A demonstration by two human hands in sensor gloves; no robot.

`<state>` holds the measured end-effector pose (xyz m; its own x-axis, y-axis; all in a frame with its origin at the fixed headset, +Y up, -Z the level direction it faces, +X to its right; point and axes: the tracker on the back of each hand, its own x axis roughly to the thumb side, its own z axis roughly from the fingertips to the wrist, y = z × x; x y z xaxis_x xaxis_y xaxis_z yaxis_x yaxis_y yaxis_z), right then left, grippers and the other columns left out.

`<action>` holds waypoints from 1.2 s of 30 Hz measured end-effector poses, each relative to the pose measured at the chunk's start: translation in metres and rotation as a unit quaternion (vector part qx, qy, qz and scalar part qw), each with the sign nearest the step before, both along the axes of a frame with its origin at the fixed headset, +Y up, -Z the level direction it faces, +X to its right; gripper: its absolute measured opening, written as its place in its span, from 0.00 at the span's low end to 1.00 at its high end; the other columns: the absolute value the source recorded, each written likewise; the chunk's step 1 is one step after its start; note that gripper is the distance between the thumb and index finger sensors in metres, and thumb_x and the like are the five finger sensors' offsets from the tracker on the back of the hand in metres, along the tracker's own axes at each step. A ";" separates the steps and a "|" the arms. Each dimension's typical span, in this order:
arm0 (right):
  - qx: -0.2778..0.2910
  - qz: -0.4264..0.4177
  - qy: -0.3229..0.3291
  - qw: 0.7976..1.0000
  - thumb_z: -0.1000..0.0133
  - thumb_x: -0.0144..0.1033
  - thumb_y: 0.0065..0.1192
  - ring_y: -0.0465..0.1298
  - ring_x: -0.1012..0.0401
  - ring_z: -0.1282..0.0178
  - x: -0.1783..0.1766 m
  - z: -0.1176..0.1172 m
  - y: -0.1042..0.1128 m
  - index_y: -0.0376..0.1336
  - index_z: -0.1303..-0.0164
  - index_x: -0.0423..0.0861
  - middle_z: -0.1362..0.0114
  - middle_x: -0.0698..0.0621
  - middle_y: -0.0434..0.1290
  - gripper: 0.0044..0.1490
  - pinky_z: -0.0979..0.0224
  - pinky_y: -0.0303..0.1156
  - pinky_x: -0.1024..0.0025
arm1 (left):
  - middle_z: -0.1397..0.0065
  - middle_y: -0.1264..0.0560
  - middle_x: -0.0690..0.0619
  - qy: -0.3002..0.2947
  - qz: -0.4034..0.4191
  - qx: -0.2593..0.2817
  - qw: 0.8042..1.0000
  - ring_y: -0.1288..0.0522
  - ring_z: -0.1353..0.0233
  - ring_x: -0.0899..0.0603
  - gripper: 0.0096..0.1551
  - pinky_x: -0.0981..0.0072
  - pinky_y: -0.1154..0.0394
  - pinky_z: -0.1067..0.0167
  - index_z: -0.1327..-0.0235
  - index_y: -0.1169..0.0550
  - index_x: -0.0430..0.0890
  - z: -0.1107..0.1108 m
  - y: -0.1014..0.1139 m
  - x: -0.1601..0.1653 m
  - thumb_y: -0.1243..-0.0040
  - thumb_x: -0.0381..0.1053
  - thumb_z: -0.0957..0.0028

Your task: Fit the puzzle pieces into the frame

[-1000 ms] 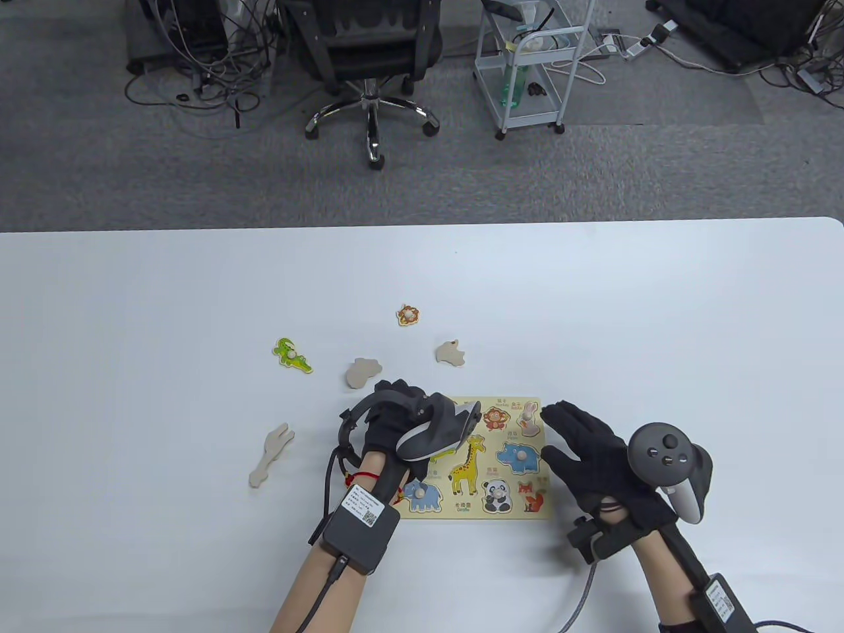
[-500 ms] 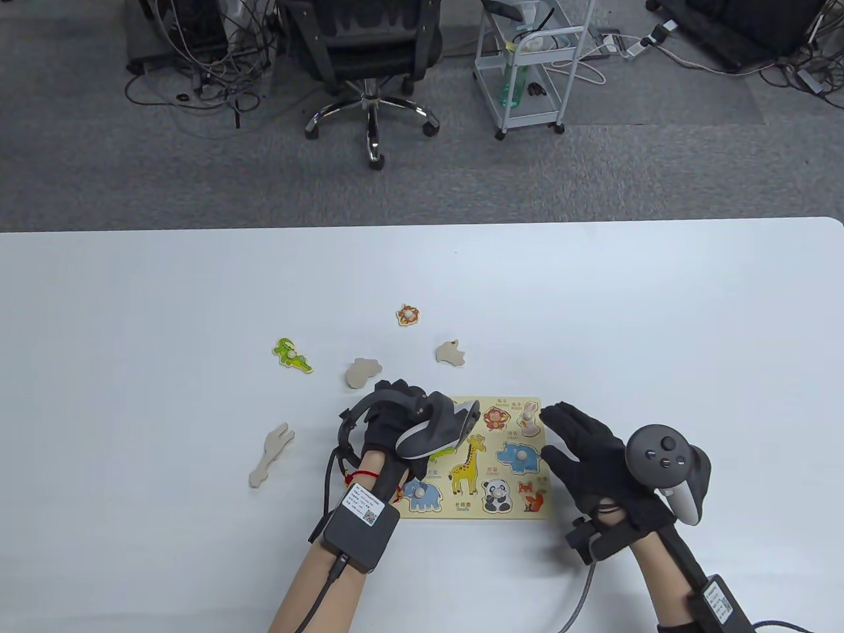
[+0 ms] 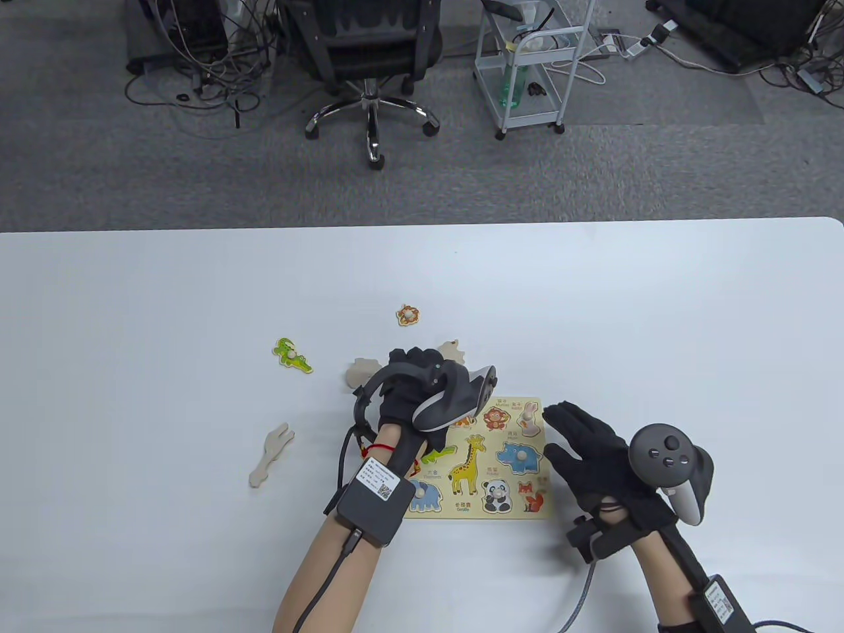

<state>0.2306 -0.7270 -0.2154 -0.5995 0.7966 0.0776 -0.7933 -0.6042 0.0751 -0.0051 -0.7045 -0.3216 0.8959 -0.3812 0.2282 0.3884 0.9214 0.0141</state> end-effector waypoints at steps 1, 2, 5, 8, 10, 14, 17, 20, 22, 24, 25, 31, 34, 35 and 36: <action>-0.001 -0.002 -0.001 1.000 0.50 0.41 0.77 0.65 0.34 0.23 0.001 0.000 0.000 0.68 0.30 0.44 0.21 0.36 0.67 0.37 0.26 0.55 0.27 | 0.23 0.22 0.63 0.004 0.001 -0.005 1.000 0.17 0.30 0.51 0.33 0.54 0.28 0.25 0.34 0.23 0.69 -0.005 -0.001 0.005 0.26 0.61 0.57; -0.001 -0.004 -0.003 1.000 0.50 0.41 0.77 0.65 0.33 0.23 0.001 0.000 0.000 0.68 0.30 0.44 0.21 0.36 0.67 0.37 0.25 0.55 0.27 | 0.22 0.23 0.63 0.010 0.001 -0.011 1.000 0.18 0.29 0.50 0.34 0.54 0.28 0.24 0.33 0.24 0.70 -0.011 -0.003 0.009 0.26 0.60 0.57; -0.002 -0.008 -0.006 1.000 0.49 0.41 0.77 0.65 0.33 0.23 0.003 0.000 0.001 0.68 0.30 0.44 0.21 0.36 0.67 0.37 0.25 0.55 0.27 | 0.19 0.26 0.63 0.025 -0.014 -0.031 0.999 0.19 0.27 0.51 0.36 0.55 0.29 0.23 0.31 0.27 0.71 -0.027 -0.014 0.018 0.26 0.58 0.56; -0.001 -0.012 -0.011 1.000 0.49 0.41 0.77 0.65 0.33 0.23 0.005 0.000 0.002 0.68 0.30 0.43 0.21 0.36 0.67 0.37 0.25 0.55 0.27 | 0.18 0.28 0.63 0.042 -0.019 -0.046 0.998 0.19 0.27 0.51 0.38 0.56 0.29 0.23 0.30 0.30 0.72 -0.041 -0.027 0.024 0.26 0.57 0.55; 0.000 -0.015 -0.014 1.000 0.49 0.41 0.77 0.65 0.33 0.23 0.007 0.000 0.003 0.68 0.30 0.43 0.21 0.36 0.67 0.37 0.25 0.55 0.27 | 0.18 0.28 0.63 0.054 -0.025 -0.056 0.997 0.19 0.27 0.51 0.37 0.56 0.29 0.23 0.30 0.29 0.72 -0.050 -0.037 0.027 0.26 0.57 0.55; -0.003 -0.023 -0.023 0.999 0.49 0.41 0.77 0.66 0.33 0.23 0.011 0.000 0.004 0.68 0.30 0.43 0.21 0.35 0.67 0.37 0.25 0.55 0.27 | 0.18 0.27 0.64 0.079 -0.026 -0.069 0.994 0.19 0.27 0.51 0.36 0.56 0.29 0.22 0.31 0.29 0.71 -0.064 -0.046 0.026 0.27 0.55 0.54; -0.003 -0.033 -0.032 0.999 0.49 0.41 0.77 0.66 0.33 0.23 0.015 0.000 0.005 0.67 0.29 0.43 0.21 0.35 0.67 0.37 0.25 0.54 0.27 | 0.20 0.25 0.64 0.083 -0.006 -0.065 0.994 0.18 0.28 0.51 0.35 0.56 0.29 0.23 0.31 0.27 0.71 -0.069 -0.047 0.023 0.28 0.55 0.53; -0.002 -0.041 -0.039 0.998 0.49 0.40 0.77 0.66 0.33 0.24 0.018 0.000 0.006 0.67 0.29 0.43 0.21 0.35 0.67 0.37 0.26 0.54 0.26 | 0.22 0.24 0.64 0.080 -0.008 -0.059 0.995 0.18 0.29 0.51 0.33 0.56 0.28 0.24 0.33 0.26 0.71 -0.070 -0.047 0.021 0.29 0.54 0.52; -0.001 -0.041 -0.040 0.998 0.49 0.41 0.76 0.66 0.33 0.24 0.019 0.000 0.006 0.67 0.29 0.43 0.21 0.35 0.67 0.37 0.26 0.54 0.26 | 0.23 0.22 0.64 0.077 -0.008 -0.048 0.996 0.17 0.30 0.52 0.31 0.56 0.28 0.24 0.34 0.25 0.71 -0.070 -0.045 0.021 0.29 0.53 0.52; -0.003 -0.041 -0.041 0.998 0.49 0.41 0.76 0.66 0.33 0.24 0.018 0.000 0.006 0.67 0.30 0.43 0.21 0.35 0.67 0.37 0.26 0.54 0.26 | 0.27 0.20 0.65 0.077 -0.004 -0.040 0.996 0.16 0.32 0.53 0.30 0.57 0.27 0.25 0.35 0.24 0.71 -0.069 -0.045 0.019 0.30 0.54 0.52; -0.005 -0.040 -0.043 0.998 0.49 0.41 0.76 0.66 0.33 0.24 0.018 0.000 0.005 0.67 0.29 0.43 0.21 0.35 0.67 0.37 0.26 0.55 0.26 | 0.28 0.19 0.66 0.079 -0.008 -0.035 0.996 0.15 0.33 0.53 0.31 0.57 0.26 0.26 0.34 0.25 0.70 -0.070 -0.044 0.017 0.30 0.56 0.53; -0.004 -0.049 -0.049 0.998 0.48 0.41 0.75 0.67 0.33 0.25 0.018 0.000 0.004 0.67 0.30 0.42 0.22 0.34 0.68 0.37 0.26 0.55 0.26 | 0.32 0.15 0.66 0.074 0.016 0.005 0.997 0.13 0.37 0.54 0.27 0.59 0.24 0.28 0.36 0.22 0.66 -0.071 -0.042 0.010 0.33 0.55 0.51; -0.010 -0.050 -0.049 0.997 0.48 0.41 0.74 0.67 0.32 0.25 0.017 -0.001 0.001 0.67 0.30 0.42 0.22 0.34 0.68 0.37 0.26 0.55 0.26 | 0.35 0.14 0.65 0.070 0.049 0.013 0.996 0.11 0.40 0.54 0.24 0.59 0.22 0.30 0.39 0.19 0.66 -0.072 -0.039 0.002 0.35 0.53 0.50; -0.012 -0.050 -0.048 0.998 0.48 0.41 0.74 0.67 0.32 0.25 0.017 -0.002 0.000 0.67 0.29 0.42 0.22 0.34 0.68 0.37 0.26 0.55 0.26 | 0.36 0.13 0.65 0.066 0.059 0.004 0.996 0.11 0.41 0.54 0.24 0.59 0.21 0.32 0.39 0.19 0.65 -0.072 -0.037 0.000 0.35 0.53 0.50; -0.011 -0.051 -0.048 0.997 0.48 0.41 0.74 0.67 0.32 0.25 0.016 -0.002 0.000 0.67 0.29 0.42 0.22 0.34 0.68 0.37 0.26 0.55 0.26 | 0.36 0.13 0.64 0.058 0.071 -0.001 0.996 0.10 0.42 0.54 0.24 0.59 0.21 0.33 0.39 0.19 0.64 -0.070 -0.035 -0.001 0.35 0.53 0.51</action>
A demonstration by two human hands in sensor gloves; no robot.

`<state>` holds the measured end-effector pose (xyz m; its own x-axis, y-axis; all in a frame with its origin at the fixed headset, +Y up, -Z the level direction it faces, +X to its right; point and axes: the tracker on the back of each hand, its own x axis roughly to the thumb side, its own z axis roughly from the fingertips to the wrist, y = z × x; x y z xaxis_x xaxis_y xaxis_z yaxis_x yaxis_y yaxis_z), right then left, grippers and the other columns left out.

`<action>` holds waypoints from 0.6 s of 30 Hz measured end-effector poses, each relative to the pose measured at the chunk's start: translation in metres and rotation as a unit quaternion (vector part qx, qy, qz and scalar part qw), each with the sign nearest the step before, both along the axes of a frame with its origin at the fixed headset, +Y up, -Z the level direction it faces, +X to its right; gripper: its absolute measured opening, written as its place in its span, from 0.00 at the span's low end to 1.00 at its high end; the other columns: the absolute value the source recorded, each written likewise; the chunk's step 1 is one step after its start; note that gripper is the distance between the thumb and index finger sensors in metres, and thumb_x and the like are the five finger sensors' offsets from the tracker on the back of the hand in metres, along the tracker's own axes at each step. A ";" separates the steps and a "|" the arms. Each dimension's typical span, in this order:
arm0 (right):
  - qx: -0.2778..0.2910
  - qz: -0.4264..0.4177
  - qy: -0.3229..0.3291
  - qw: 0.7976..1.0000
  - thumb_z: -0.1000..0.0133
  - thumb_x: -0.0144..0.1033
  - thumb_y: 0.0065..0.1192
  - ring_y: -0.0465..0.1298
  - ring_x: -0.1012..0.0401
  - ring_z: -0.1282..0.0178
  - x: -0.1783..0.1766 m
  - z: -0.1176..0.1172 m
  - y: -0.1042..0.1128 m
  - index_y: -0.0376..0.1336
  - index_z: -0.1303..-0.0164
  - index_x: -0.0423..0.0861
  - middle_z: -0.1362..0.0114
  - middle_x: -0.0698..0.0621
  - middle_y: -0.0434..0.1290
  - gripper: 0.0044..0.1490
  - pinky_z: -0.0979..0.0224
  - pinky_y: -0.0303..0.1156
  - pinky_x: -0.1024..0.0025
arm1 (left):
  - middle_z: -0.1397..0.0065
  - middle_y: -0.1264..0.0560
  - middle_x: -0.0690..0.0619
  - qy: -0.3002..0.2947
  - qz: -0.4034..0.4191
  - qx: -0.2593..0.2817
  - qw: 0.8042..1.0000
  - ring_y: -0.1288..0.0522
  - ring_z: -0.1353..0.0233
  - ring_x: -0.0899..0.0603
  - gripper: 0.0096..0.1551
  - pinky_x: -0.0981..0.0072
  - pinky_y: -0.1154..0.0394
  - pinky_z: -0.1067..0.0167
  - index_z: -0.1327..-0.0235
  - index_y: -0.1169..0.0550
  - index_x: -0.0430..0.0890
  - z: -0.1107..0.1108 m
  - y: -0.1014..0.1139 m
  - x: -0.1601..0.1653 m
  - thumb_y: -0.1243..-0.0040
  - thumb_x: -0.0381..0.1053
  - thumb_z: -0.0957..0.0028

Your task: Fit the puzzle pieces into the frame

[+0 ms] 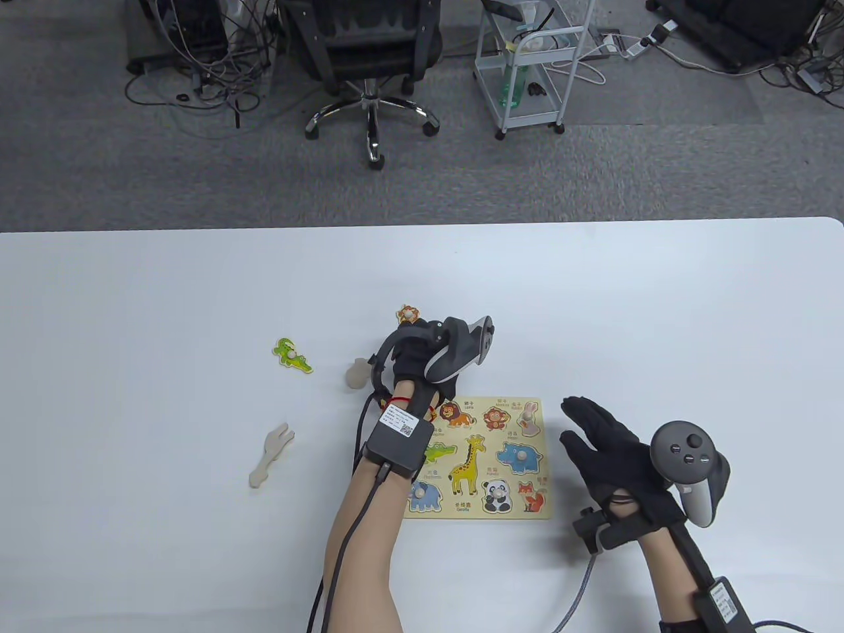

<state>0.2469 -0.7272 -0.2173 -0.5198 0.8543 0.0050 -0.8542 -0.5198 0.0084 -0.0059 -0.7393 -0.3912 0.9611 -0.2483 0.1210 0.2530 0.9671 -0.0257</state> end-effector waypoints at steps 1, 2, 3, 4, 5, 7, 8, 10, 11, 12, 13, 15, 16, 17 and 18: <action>0.002 -0.002 -0.001 1.000 0.48 0.41 0.74 0.67 0.32 0.26 -0.001 0.000 -0.001 0.66 0.29 0.42 0.22 0.34 0.68 0.37 0.26 0.55 0.26 | 0.37 0.12 0.64 -0.017 0.016 -0.004 1.000 0.10 0.43 0.54 0.24 0.59 0.20 0.33 0.40 0.18 0.64 0.004 0.005 0.000 0.34 0.53 0.51; 0.002 -0.003 -0.001 1.000 0.48 0.41 0.74 0.68 0.32 0.26 -0.001 0.000 -0.001 0.67 0.29 0.42 0.22 0.34 0.68 0.37 0.27 0.56 0.26 | 0.38 0.12 0.63 -0.030 0.025 -0.010 0.999 0.10 0.44 0.54 0.24 0.59 0.19 0.35 0.40 0.18 0.64 0.008 0.009 0.001 0.34 0.53 0.51; 0.002 -0.004 0.003 1.000 0.48 0.41 0.74 0.68 0.33 0.26 -0.002 0.000 -0.002 0.67 0.29 0.42 0.22 0.34 0.68 0.37 0.27 0.56 0.26 | 0.39 0.11 0.63 -0.051 0.029 -0.018 0.998 0.09 0.46 0.53 0.24 0.58 0.19 0.36 0.41 0.17 0.64 0.015 0.015 0.004 0.33 0.53 0.52; 0.002 -0.004 0.004 1.000 0.48 0.41 0.74 0.68 0.33 0.26 -0.002 -0.001 -0.002 0.67 0.29 0.42 0.22 0.34 0.68 0.37 0.27 0.57 0.26 | 0.40 0.10 0.62 -0.065 0.026 -0.020 0.997 0.09 0.47 0.54 0.23 0.58 0.18 0.37 0.41 0.16 0.63 0.020 0.020 0.006 0.32 0.54 0.53; 0.004 -0.004 0.006 1.000 0.48 0.41 0.74 0.69 0.33 0.27 -0.003 0.000 -0.003 0.67 0.30 0.43 0.23 0.34 0.69 0.36 0.27 0.57 0.27 | 0.41 0.10 0.62 -0.086 0.022 -0.016 0.996 0.08 0.48 0.54 0.23 0.59 0.17 0.38 0.42 0.16 0.63 0.031 0.029 0.011 0.32 0.55 0.53; 0.011 -0.009 0.008 1.000 0.48 0.41 0.74 0.70 0.34 0.28 -0.004 0.000 -0.003 0.68 0.31 0.43 0.24 0.35 0.70 0.36 0.29 0.59 0.27 | 0.42 0.09 0.62 -0.113 0.050 -0.015 0.992 0.08 0.50 0.55 0.23 0.59 0.17 0.40 0.43 0.15 0.63 0.051 0.042 0.017 0.32 0.56 0.54; 0.015 -0.015 0.010 1.000 0.49 0.41 0.74 0.71 0.34 0.29 -0.005 0.000 -0.002 0.68 0.31 0.43 0.25 0.35 0.71 0.35 0.29 0.61 0.28 | 0.43 0.09 0.62 -0.120 0.069 -0.017 0.990 0.08 0.50 0.55 0.24 0.59 0.17 0.40 0.43 0.15 0.62 0.059 0.047 0.018 0.32 0.57 0.54; 0.028 -0.029 0.011 0.999 0.49 0.41 0.75 0.74 0.35 0.31 -0.005 0.001 0.000 0.69 0.33 0.42 0.26 0.35 0.73 0.35 0.31 0.63 0.29 | 0.42 0.10 0.62 -0.136 0.140 -0.023 0.981 0.08 0.50 0.54 0.24 0.59 0.17 0.40 0.42 0.15 0.61 0.083 0.060 0.020 0.33 0.57 0.53; 0.033 -0.034 0.013 0.999 0.49 0.42 0.75 0.75 0.36 0.32 -0.006 0.001 0.001 0.69 0.33 0.42 0.27 0.36 0.74 0.35 0.32 0.65 0.30 | 0.42 0.10 0.62 -0.139 0.162 -0.024 0.977 0.09 0.49 0.54 0.24 0.58 0.17 0.40 0.42 0.15 0.61 0.090 0.063 0.020 0.33 0.57 0.53; 0.041 -0.043 0.018 0.998 0.49 0.43 0.74 0.76 0.36 0.33 -0.006 0.002 0.002 0.70 0.34 0.42 0.28 0.36 0.75 0.35 0.33 0.66 0.30 | 0.42 0.10 0.62 -0.145 0.198 -0.030 0.969 0.09 0.49 0.54 0.24 0.58 0.18 0.39 0.42 0.15 0.61 0.101 0.068 0.019 0.33 0.57 0.53; 0.049 -0.053 0.022 0.997 0.49 0.44 0.75 0.77 0.37 0.34 -0.007 0.003 0.004 0.70 0.34 0.43 0.29 0.36 0.75 0.35 0.34 0.67 0.31 | 0.42 0.10 0.62 -0.150 0.229 -0.038 0.961 0.09 0.49 0.54 0.24 0.58 0.18 0.39 0.43 0.15 0.61 0.110 0.070 0.018 0.33 0.57 0.53; 0.039 -0.084 0.029 0.995 0.50 0.45 0.75 0.77 0.37 0.34 -0.009 0.005 0.005 0.70 0.34 0.42 0.29 0.36 0.76 0.35 0.35 0.68 0.32 | 0.42 0.10 0.62 -0.154 0.273 -0.050 0.948 0.09 0.49 0.54 0.23 0.58 0.18 0.39 0.43 0.15 0.60 0.126 0.072 0.016 0.33 0.58 0.53; 0.035 -0.104 0.037 0.993 0.50 0.44 0.76 0.77 0.37 0.34 -0.011 0.006 0.005 0.70 0.34 0.42 0.29 0.36 0.76 0.35 0.35 0.68 0.32 | 0.42 0.10 0.62 -0.155 0.297 -0.049 0.941 0.09 0.49 0.54 0.23 0.58 0.18 0.39 0.43 0.15 0.61 0.133 0.072 0.015 0.33 0.58 0.53; 0.030 -0.115 0.048 0.992 0.50 0.43 0.76 0.78 0.37 0.35 -0.013 0.006 0.005 0.71 0.35 0.41 0.30 0.36 0.77 0.35 0.36 0.69 0.32 | 0.42 0.10 0.62 -0.153 0.322 -0.048 0.933 0.09 0.49 0.54 0.23 0.58 0.18 0.39 0.44 0.15 0.60 0.139 0.073 0.012 0.33 0.58 0.53; 0.018 -0.120 0.063 0.991 0.50 0.43 0.76 0.79 0.37 0.37 -0.016 0.006 0.005 0.72 0.37 0.40 0.32 0.36 0.78 0.34 0.36 0.70 0.33 | 0.42 0.10 0.62 -0.145 0.358 -0.043 0.921 0.09 0.49 0.54 0.23 0.58 0.18 0.39 0.43 0.15 0.60 0.147 0.073 0.009 0.33 0.58 0.53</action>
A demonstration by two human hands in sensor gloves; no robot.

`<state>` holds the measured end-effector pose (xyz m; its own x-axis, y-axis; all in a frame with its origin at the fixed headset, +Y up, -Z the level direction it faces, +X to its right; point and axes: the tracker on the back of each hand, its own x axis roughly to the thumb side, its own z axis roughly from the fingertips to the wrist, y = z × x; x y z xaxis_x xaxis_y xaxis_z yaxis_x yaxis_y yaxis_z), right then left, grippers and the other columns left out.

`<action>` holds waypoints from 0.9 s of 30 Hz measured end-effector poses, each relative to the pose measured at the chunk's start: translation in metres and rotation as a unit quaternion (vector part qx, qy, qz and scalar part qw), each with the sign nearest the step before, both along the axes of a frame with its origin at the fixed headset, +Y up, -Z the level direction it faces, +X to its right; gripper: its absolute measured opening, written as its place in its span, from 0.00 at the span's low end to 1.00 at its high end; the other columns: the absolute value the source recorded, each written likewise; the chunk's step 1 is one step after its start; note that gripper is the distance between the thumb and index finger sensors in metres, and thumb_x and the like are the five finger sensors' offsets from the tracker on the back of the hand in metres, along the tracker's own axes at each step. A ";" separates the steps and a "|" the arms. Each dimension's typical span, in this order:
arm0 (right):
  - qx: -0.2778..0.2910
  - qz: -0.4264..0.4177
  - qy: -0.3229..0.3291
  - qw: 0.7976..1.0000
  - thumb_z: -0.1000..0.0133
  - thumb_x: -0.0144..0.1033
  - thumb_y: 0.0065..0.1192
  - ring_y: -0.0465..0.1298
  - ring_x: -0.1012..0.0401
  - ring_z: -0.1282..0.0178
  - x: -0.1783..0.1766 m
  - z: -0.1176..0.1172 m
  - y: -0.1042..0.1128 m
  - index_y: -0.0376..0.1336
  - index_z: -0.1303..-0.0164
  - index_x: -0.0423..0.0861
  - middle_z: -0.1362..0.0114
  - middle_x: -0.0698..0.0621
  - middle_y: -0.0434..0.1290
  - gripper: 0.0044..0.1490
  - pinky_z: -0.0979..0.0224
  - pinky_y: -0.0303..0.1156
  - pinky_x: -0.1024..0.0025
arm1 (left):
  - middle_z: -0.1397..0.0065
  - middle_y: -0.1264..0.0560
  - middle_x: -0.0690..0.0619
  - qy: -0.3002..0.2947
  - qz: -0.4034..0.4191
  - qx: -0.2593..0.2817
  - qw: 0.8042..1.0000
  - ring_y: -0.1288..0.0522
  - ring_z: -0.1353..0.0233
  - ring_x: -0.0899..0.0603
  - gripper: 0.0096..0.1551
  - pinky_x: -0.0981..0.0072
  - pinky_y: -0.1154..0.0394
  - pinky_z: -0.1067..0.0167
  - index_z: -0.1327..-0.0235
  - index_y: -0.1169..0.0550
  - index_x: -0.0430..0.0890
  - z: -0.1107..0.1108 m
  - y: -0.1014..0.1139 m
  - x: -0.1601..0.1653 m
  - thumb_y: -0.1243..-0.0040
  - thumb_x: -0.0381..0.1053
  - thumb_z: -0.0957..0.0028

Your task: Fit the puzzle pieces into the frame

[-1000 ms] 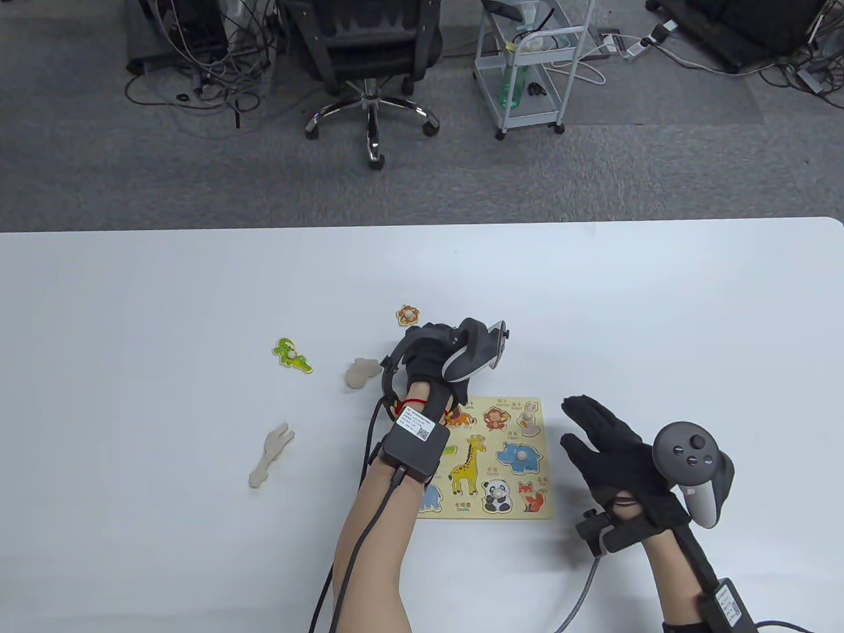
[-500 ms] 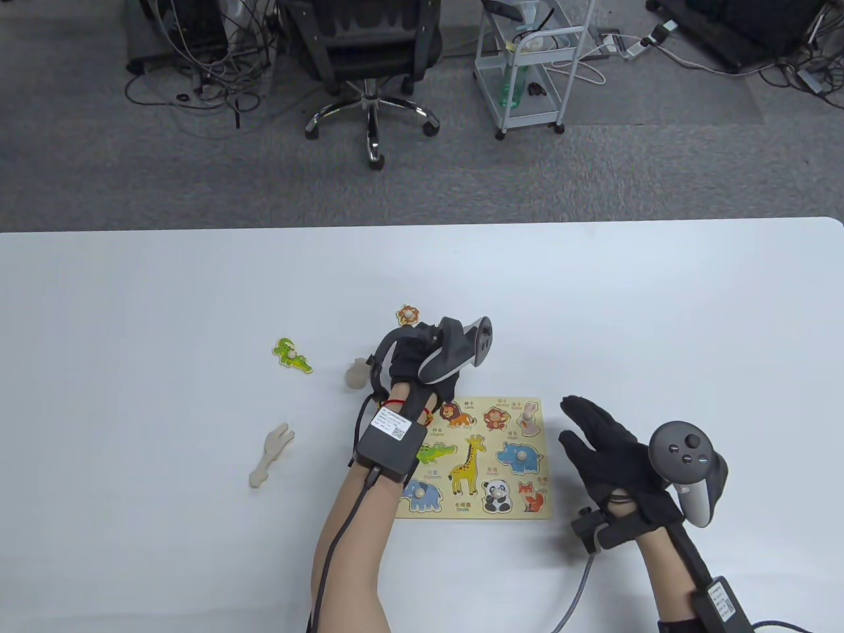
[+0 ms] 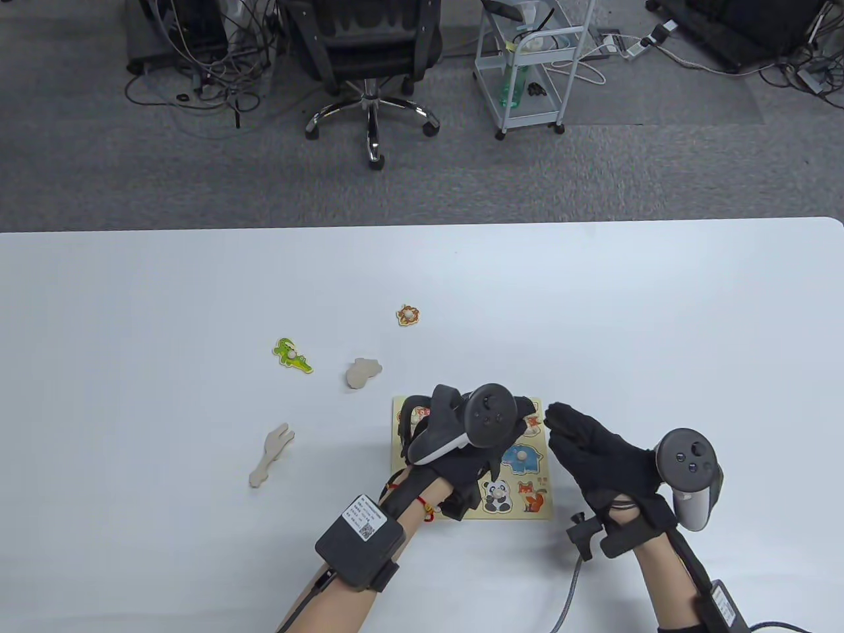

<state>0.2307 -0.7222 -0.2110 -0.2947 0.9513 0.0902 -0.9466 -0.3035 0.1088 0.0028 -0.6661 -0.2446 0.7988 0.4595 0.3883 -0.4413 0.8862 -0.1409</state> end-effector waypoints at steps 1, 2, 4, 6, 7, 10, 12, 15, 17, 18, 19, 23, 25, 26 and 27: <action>-0.001 0.003 0.007 1.000 0.50 0.43 0.76 0.80 0.38 0.38 -0.002 0.001 0.000 0.72 0.37 0.40 0.33 0.36 0.79 0.33 0.37 0.71 0.34 | 0.42 0.10 0.62 0.006 0.028 -0.005 1.000 0.09 0.49 0.54 0.23 0.58 0.18 0.40 0.44 0.15 0.60 0.004 -0.001 -0.003 0.33 0.58 0.53; 0.003 0.009 0.009 1.000 0.50 0.42 0.77 0.80 0.39 0.39 -0.004 0.002 0.000 0.72 0.38 0.40 0.34 0.37 0.79 0.32 0.38 0.72 0.35 | 0.42 0.11 0.62 0.015 0.071 -0.020 0.997 0.09 0.49 0.53 0.23 0.57 0.18 0.39 0.44 0.15 0.60 0.010 -0.002 -0.007 0.33 0.58 0.53; 0.018 0.010 0.017 1.000 0.50 0.41 0.77 0.83 0.41 0.43 -0.008 0.003 0.002 0.75 0.42 0.42 0.38 0.39 0.82 0.28 0.40 0.75 0.38 | 0.42 0.11 0.61 0.033 0.127 -0.037 0.991 0.09 0.48 0.53 0.23 0.57 0.18 0.39 0.44 0.14 0.60 0.019 -0.006 -0.013 0.32 0.58 0.54; 0.030 -0.004 0.014 0.999 0.51 0.39 0.78 0.84 0.42 0.46 -0.010 0.005 0.006 0.76 0.45 0.41 0.41 0.40 0.84 0.26 0.42 0.76 0.39 | 0.41 0.11 0.61 0.058 0.160 -0.037 0.985 0.09 0.48 0.53 0.23 0.57 0.18 0.39 0.45 0.14 0.61 0.028 -0.010 -0.020 0.31 0.58 0.54; 0.039 -0.010 0.013 0.999 0.51 0.39 0.78 0.85 0.42 0.47 -0.011 0.006 0.006 0.77 0.46 0.41 0.42 0.40 0.85 0.26 0.42 0.76 0.40 | 0.41 0.11 0.61 0.063 0.172 -0.037 0.982 0.09 0.48 0.53 0.22 0.56 0.18 0.39 0.45 0.14 0.61 0.030 -0.011 -0.022 0.31 0.58 0.54; 0.038 -0.017 0.030 0.999 0.50 0.40 0.76 0.84 0.41 0.47 -0.014 0.009 0.007 0.77 0.46 0.40 0.42 0.39 0.84 0.26 0.43 0.76 0.39 | 0.41 0.11 0.61 0.077 0.184 -0.042 0.979 0.09 0.47 0.52 0.22 0.56 0.19 0.39 0.45 0.13 0.61 0.039 -0.014 -0.027 0.30 0.59 0.54; 0.047 -0.021 0.043 0.998 0.49 0.42 0.74 0.84 0.41 0.48 -0.016 0.009 0.007 0.77 0.46 0.40 0.42 0.38 0.85 0.27 0.43 0.76 0.39 | 0.41 0.11 0.62 0.084 0.179 -0.039 0.979 0.10 0.47 0.53 0.22 0.56 0.19 0.39 0.46 0.14 0.61 0.044 -0.017 -0.031 0.30 0.59 0.53; 0.048 -0.006 0.057 0.997 0.50 0.41 0.75 0.84 0.41 0.50 -0.019 0.010 0.008 0.78 0.48 0.38 0.45 0.38 0.86 0.26 0.44 0.76 0.39 | 0.36 0.13 0.60 0.079 0.197 -0.072 0.975 0.11 0.43 0.51 0.22 0.54 0.21 0.36 0.45 0.14 0.61 0.048 -0.025 -0.037 0.31 0.60 0.52; 0.043 0.015 0.064 0.997 0.49 0.41 0.74 0.84 0.41 0.50 -0.020 0.010 0.008 0.78 0.48 0.38 0.45 0.38 0.86 0.26 0.44 0.76 0.39 | 0.33 0.15 0.58 0.073 0.205 -0.083 0.972 0.13 0.40 0.49 0.25 0.53 0.22 0.35 0.40 0.17 0.60 0.051 -0.031 -0.042 0.31 0.61 0.52; 0.040 0.019 0.074 0.996 0.49 0.40 0.74 0.84 0.41 0.50 -0.021 0.009 0.008 0.78 0.48 0.37 0.45 0.38 0.85 0.26 0.44 0.76 0.38 | 0.32 0.16 0.58 0.069 0.205 -0.085 0.973 0.13 0.39 0.49 0.28 0.52 0.23 0.35 0.37 0.18 0.60 0.051 -0.035 -0.046 0.32 0.62 0.52; 0.036 0.023 0.084 0.996 0.49 0.40 0.73 0.84 0.41 0.50 -0.022 0.010 0.008 0.78 0.48 0.37 0.46 0.37 0.85 0.26 0.43 0.76 0.38 | 0.32 0.16 0.58 0.066 0.202 -0.086 0.973 0.13 0.40 0.49 0.29 0.53 0.22 0.35 0.36 0.19 0.60 0.051 -0.037 -0.048 0.33 0.63 0.52; 0.030 0.066 0.111 0.991 0.49 0.38 0.69 0.83 0.40 0.50 -0.029 0.012 0.009 0.76 0.47 0.36 0.46 0.37 0.84 0.26 0.43 0.75 0.37 | 0.36 0.14 0.59 0.062 0.200 -0.098 0.973 0.12 0.43 0.50 0.27 0.54 0.21 0.37 0.40 0.17 0.61 0.052 -0.046 -0.053 0.34 0.66 0.53; 0.024 0.090 0.127 0.988 0.50 0.37 0.68 0.83 0.41 0.50 -0.033 0.013 0.009 0.76 0.48 0.36 0.46 0.37 0.84 0.26 0.43 0.74 0.37 | 0.39 0.12 0.60 0.057 0.206 -0.105 0.971 0.11 0.46 0.51 0.25 0.54 0.21 0.38 0.44 0.15 0.61 0.051 -0.047 -0.052 0.34 0.66 0.53; 0.026 0.099 0.132 0.986 0.50 0.37 0.68 0.83 0.40 0.50 -0.035 0.015 0.009 0.76 0.48 0.35 0.46 0.37 0.84 0.26 0.43 0.74 0.36 | 0.42 0.11 0.60 0.061 0.201 -0.099 0.973 0.10 0.48 0.51 0.22 0.54 0.20 0.39 0.47 0.13 0.61 0.051 -0.048 -0.051 0.33 0.64 0.53; 0.026 0.107 0.129 0.986 0.50 0.37 0.68 0.82 0.40 0.50 -0.035 0.015 0.010 0.76 0.48 0.35 0.47 0.37 0.84 0.26 0.43 0.74 0.36 | 0.43 0.11 0.60 0.063 0.191 -0.096 0.975 0.10 0.50 0.51 0.22 0.54 0.19 0.39 0.48 0.13 0.60 0.051 -0.048 -0.051 0.32 0.63 0.53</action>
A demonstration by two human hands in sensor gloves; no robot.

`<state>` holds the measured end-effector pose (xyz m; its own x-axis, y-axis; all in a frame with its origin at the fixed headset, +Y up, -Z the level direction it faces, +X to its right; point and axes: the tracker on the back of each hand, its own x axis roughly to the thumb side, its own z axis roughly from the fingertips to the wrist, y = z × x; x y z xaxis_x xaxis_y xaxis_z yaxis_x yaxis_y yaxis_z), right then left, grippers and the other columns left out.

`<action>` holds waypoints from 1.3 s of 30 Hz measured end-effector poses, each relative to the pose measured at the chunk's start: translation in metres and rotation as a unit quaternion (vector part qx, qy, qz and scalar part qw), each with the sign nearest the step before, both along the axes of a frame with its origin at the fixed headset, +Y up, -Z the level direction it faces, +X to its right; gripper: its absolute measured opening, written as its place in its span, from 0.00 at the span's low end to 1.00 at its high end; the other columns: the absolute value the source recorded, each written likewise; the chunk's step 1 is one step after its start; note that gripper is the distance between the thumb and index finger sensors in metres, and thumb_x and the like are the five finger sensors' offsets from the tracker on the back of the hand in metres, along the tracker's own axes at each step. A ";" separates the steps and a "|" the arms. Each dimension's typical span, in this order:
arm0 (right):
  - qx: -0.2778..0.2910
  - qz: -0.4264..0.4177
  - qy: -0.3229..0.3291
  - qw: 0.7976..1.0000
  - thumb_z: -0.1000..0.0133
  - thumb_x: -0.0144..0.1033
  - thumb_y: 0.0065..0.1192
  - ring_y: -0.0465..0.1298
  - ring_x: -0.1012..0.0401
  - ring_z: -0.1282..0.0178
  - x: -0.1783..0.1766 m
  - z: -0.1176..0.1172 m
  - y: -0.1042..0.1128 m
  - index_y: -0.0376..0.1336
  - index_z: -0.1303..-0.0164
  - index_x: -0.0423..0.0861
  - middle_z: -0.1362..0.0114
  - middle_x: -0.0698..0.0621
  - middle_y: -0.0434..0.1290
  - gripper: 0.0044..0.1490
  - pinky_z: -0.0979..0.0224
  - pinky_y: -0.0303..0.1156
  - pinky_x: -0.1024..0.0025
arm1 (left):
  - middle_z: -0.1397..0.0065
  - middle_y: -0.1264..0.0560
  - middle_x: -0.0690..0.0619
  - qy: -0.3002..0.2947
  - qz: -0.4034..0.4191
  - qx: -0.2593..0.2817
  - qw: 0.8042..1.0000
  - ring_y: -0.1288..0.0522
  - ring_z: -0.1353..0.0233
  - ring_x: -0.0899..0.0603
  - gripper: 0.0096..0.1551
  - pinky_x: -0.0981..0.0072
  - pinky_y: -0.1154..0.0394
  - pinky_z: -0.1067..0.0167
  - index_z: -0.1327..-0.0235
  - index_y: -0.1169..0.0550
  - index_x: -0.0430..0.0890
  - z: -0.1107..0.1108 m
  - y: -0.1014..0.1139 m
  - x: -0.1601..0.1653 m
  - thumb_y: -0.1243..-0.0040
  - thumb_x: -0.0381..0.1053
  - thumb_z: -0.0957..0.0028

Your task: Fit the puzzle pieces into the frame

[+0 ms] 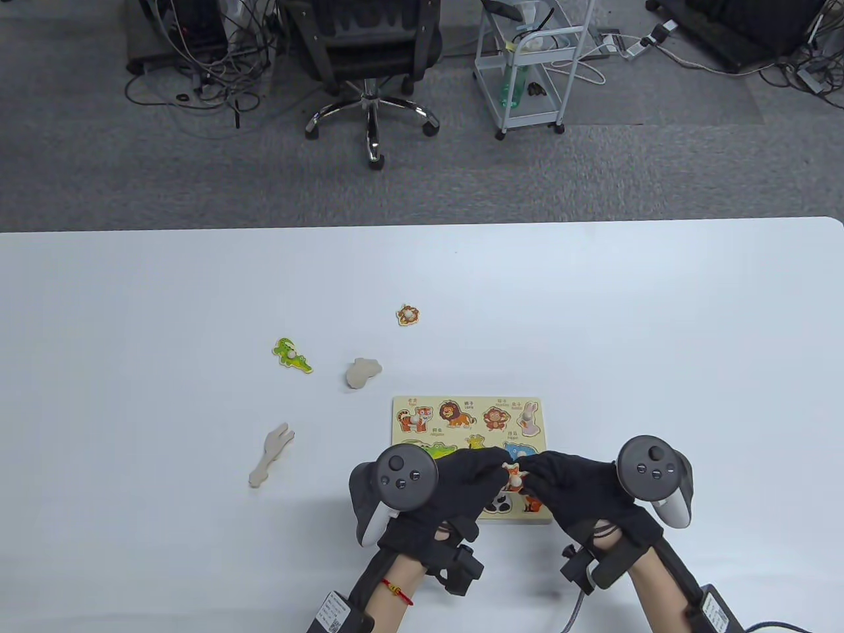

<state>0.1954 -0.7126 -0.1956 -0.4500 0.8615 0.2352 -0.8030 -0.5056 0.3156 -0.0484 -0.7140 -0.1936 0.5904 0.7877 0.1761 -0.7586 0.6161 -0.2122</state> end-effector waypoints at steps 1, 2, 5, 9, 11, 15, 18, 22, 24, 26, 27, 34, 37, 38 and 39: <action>0.003 0.009 -0.005 1.000 0.50 0.37 0.68 0.82 0.40 0.50 -0.001 0.000 0.000 0.76 0.48 0.36 0.46 0.37 0.84 0.26 0.43 0.74 0.36 | 0.44 0.11 0.60 -0.005 -0.015 0.002 1.000 0.10 0.51 0.52 0.22 0.55 0.19 0.40 0.48 0.13 0.60 0.000 0.000 0.000 0.33 0.63 0.53; 0.005 0.013 -0.012 1.000 0.49 0.38 0.70 0.82 0.40 0.50 -0.001 0.001 0.000 0.76 0.47 0.36 0.46 0.36 0.84 0.26 0.43 0.74 0.37 | 0.44 0.10 0.60 0.003 -0.019 0.007 1.000 0.10 0.51 0.52 0.22 0.55 0.19 0.40 0.48 0.13 0.59 0.000 -0.001 -0.002 0.33 0.63 0.52; 0.043 0.029 -0.051 0.997 0.51 0.39 0.76 0.80 0.38 0.45 -0.002 0.006 0.005 0.74 0.43 0.37 0.40 0.35 0.81 0.30 0.41 0.73 0.36 | 0.46 0.10 0.60 0.021 -0.013 -0.004 1.000 0.10 0.53 0.52 0.22 0.55 0.19 0.41 0.49 0.12 0.57 -0.002 -0.004 -0.005 0.33 0.63 0.52; 0.130 0.058 -0.085 0.986 0.54 0.38 0.83 0.79 0.40 0.41 -0.009 0.021 0.021 0.75 0.42 0.41 0.37 0.39 0.81 0.31 0.38 0.72 0.37 | 0.48 0.09 0.59 0.049 -0.004 -0.032 0.998 0.10 0.54 0.52 0.22 0.55 0.18 0.42 0.50 0.11 0.56 -0.004 -0.013 -0.010 0.33 0.64 0.52; 0.172 0.108 -0.091 0.975 0.56 0.39 0.86 0.79 0.40 0.42 -0.020 0.031 0.026 0.77 0.44 0.42 0.38 0.40 0.81 0.30 0.37 0.72 0.37 | 0.48 0.09 0.59 0.055 0.005 -0.044 0.997 0.10 0.55 0.52 0.22 0.55 0.18 0.43 0.51 0.11 0.56 -0.004 -0.016 -0.010 0.32 0.64 0.52; 0.211 0.223 -0.126 0.943 0.59 0.45 0.87 0.79 0.42 0.42 -0.042 0.043 0.026 0.76 0.44 0.43 0.38 0.41 0.81 0.35 0.35 0.72 0.39 | 0.49 0.09 0.58 0.057 -0.002 -0.048 0.997 0.10 0.56 0.52 0.23 0.55 0.18 0.43 0.51 0.11 0.54 -0.003 -0.016 -0.006 0.32 0.64 0.52; 0.229 0.249 -0.137 0.931 0.59 0.44 0.87 0.80 0.43 0.44 -0.049 0.046 0.024 0.76 0.46 0.42 0.40 0.41 0.82 0.34 0.35 0.73 0.40 | 0.49 0.10 0.56 0.045 0.009 -0.065 0.997 0.10 0.56 0.51 0.23 0.54 0.18 0.43 0.50 0.11 0.53 -0.004 -0.019 -0.005 0.32 0.62 0.51; 0.238 0.220 -0.142 0.935 0.59 0.42 0.87 0.80 0.44 0.47 -0.046 0.044 0.023 0.77 0.49 0.42 0.43 0.41 0.83 0.31 0.37 0.74 0.40 | 0.49 0.10 0.54 0.028 0.045 -0.091 0.994 0.11 0.56 0.49 0.23 0.52 0.19 0.42 0.49 0.11 0.51 -0.003 -0.022 -0.003 0.33 0.61 0.51; 0.233 0.212 -0.134 0.940 0.58 0.42 0.87 0.80 0.44 0.47 -0.044 0.044 0.023 0.76 0.49 0.42 0.44 0.41 0.82 0.31 0.37 0.73 0.41 | 0.48 0.10 0.54 0.018 0.052 -0.101 0.993 0.11 0.55 0.49 0.23 0.52 0.19 0.42 0.49 0.12 0.50 -0.003 -0.022 -0.001 0.33 0.60 0.50; 0.225 0.204 -0.125 0.944 0.58 0.42 0.87 0.79 0.44 0.47 -0.042 0.042 0.022 0.76 0.50 0.41 0.45 0.42 0.82 0.30 0.37 0.73 0.41 | 0.48 0.10 0.54 0.006 0.049 -0.103 0.993 0.11 0.55 0.49 0.23 0.52 0.20 0.42 0.49 0.12 0.50 -0.004 -0.023 0.000 0.33 0.60 0.50; 0.221 0.199 -0.120 0.947 0.58 0.41 0.87 0.79 0.44 0.47 -0.042 0.040 0.022 0.76 0.50 0.41 0.45 0.41 0.82 0.30 0.37 0.73 0.40 | 0.48 0.10 0.54 0.005 0.045 -0.100 0.994 0.11 0.55 0.49 0.23 0.52 0.19 0.42 0.49 0.12 0.50 -0.003 -0.023 0.001 0.33 0.61 0.50; 0.148 0.187 -0.119 0.964 0.58 0.40 0.87 0.79 0.44 0.48 -0.028 0.024 0.013 0.77 0.50 0.40 0.46 0.40 0.82 0.29 0.38 0.73 0.40 | 0.40 0.13 0.57 0.019 -0.095 -0.002 0.995 0.12 0.47 0.50 0.26 0.53 0.21 0.37 0.43 0.15 0.56 -0.004 -0.013 0.000 0.37 0.64 0.51; 0.082 0.193 -0.117 0.971 0.58 0.39 0.88 0.79 0.43 0.48 -0.018 0.014 0.002 0.77 0.50 0.39 0.45 0.39 0.82 0.29 0.37 0.72 0.39 | 0.31 0.17 0.54 0.040 -0.209 0.105 0.971 0.14 0.38 0.46 0.30 0.51 0.25 0.31 0.37 0.18 0.56 -0.001 -0.005 -0.004 0.38 0.65 0.51; 0.067 0.197 -0.117 0.971 0.57 0.37 0.88 0.78 0.42 0.47 -0.016 0.012 0.000 0.77 0.50 0.39 0.45 0.39 0.82 0.29 0.37 0.72 0.39 | 0.27 0.20 0.55 0.037 -0.240 0.117 0.963 0.16 0.33 0.46 0.33 0.51 0.27 0.29 0.34 0.21 0.57 -0.001 -0.004 -0.004 0.40 0.67 0.52; 0.053 0.215 -0.109 0.969 0.57 0.37 0.88 0.79 0.42 0.47 -0.014 0.009 -0.003 0.77 0.50 0.39 0.45 0.39 0.82 0.28 0.37 0.72 0.39 | 0.23 0.23 0.55 0.032 -0.273 0.118 0.954 0.19 0.29 0.45 0.35 0.51 0.29 0.27 0.31 0.24 0.57 -0.001 -0.004 -0.006 0.42 0.68 0.52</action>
